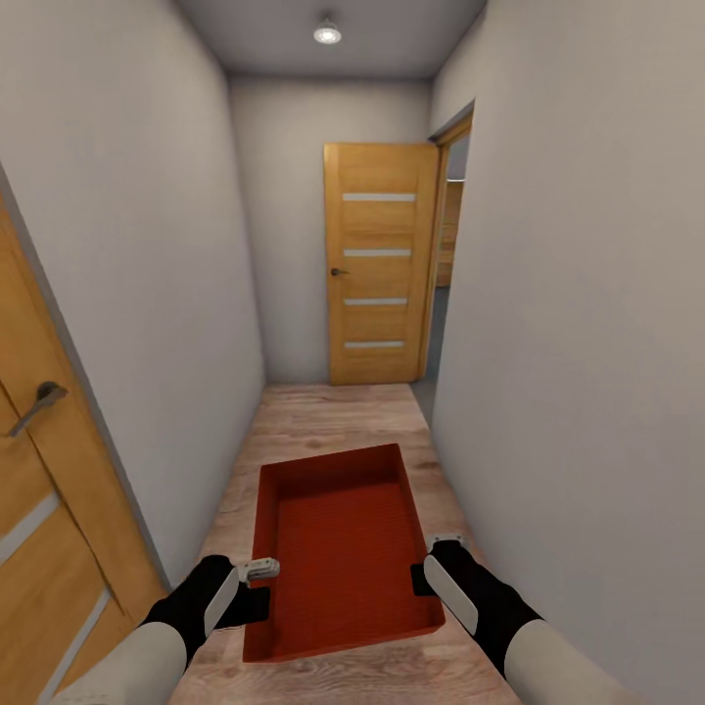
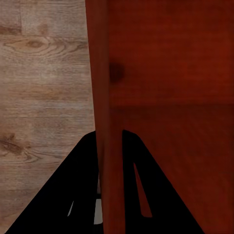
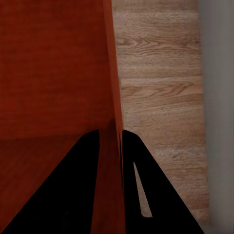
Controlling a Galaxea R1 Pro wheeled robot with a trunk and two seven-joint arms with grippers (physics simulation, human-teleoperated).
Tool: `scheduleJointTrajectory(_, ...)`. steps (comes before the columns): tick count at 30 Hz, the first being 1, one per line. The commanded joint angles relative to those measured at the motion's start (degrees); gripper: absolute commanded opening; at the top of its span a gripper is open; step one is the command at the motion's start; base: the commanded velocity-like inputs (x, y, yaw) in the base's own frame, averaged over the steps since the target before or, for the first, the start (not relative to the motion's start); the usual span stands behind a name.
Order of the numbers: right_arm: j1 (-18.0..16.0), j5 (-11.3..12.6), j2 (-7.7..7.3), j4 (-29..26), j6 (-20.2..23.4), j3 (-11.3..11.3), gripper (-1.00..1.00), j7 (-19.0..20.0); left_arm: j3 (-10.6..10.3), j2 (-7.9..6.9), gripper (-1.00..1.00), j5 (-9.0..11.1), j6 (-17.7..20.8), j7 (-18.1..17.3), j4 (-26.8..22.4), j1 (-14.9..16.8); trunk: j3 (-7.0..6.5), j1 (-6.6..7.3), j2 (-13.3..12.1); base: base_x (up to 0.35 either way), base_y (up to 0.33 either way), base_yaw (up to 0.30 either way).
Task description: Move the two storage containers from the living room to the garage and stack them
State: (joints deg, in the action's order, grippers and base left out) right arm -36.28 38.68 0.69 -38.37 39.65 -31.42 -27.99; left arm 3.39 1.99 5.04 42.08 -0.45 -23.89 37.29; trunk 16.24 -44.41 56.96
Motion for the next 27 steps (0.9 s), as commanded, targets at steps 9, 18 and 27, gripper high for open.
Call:
scheduleJointTrajectory(9, -0.02, 1.11, -0.01, -0.04, 0.07, -0.74, -1.0, -0.49, 0.47, 0.21, -1.0, 0.67, 0.28, 0.19, -0.11, 0.07, 0.07, -0.04, 0.05, 0.334, 0.0, 0.0)
scheduleJointTrajectory(18, -0.02, 1.04, 0.01, -0.04, 0.07, -0.74, -1.0, -0.55, 0.47, 0.21, -1.0, 0.67, 0.28, 0.19, -0.11, 0.07, 0.07, -0.04, 0.05, 0.334, 0.0, 0.0)
scheduleJointTrajectory(27, -0.02, 1.06, 0.01, -0.12, 0.07, -0.74, -1.0, -0.58, 0.47, 0.21, -1.0, 0.67, 0.28, 0.19, -0.11, 0.07, 0.07, -0.04, 0.05, 0.335, 0.0, 0.0)
